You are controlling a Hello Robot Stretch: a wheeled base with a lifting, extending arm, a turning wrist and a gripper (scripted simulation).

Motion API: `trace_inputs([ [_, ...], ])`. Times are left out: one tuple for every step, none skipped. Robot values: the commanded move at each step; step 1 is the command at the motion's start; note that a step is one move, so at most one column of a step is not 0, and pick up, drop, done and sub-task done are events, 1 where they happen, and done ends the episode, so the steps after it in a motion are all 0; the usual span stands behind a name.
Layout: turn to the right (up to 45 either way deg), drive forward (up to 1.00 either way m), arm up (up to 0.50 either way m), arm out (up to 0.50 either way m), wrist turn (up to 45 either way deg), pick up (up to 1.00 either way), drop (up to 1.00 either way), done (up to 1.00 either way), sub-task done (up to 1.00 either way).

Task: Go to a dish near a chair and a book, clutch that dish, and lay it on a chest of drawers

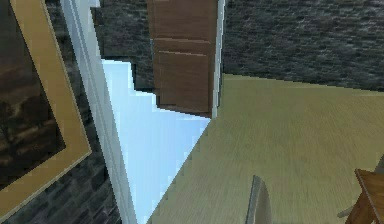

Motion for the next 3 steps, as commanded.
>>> trace_inputs([
  [0.0,0.00,0.00,0.00,30.0,0.00,0.00,0.00,0.00],
  [0.0,0.00,-0.30,0.00,0.0,0.00,0.00,0.00,0.00],
  [0.0,0.00,0.00,0.00,0.0,1.00,0.00,0.00,0.00],
])
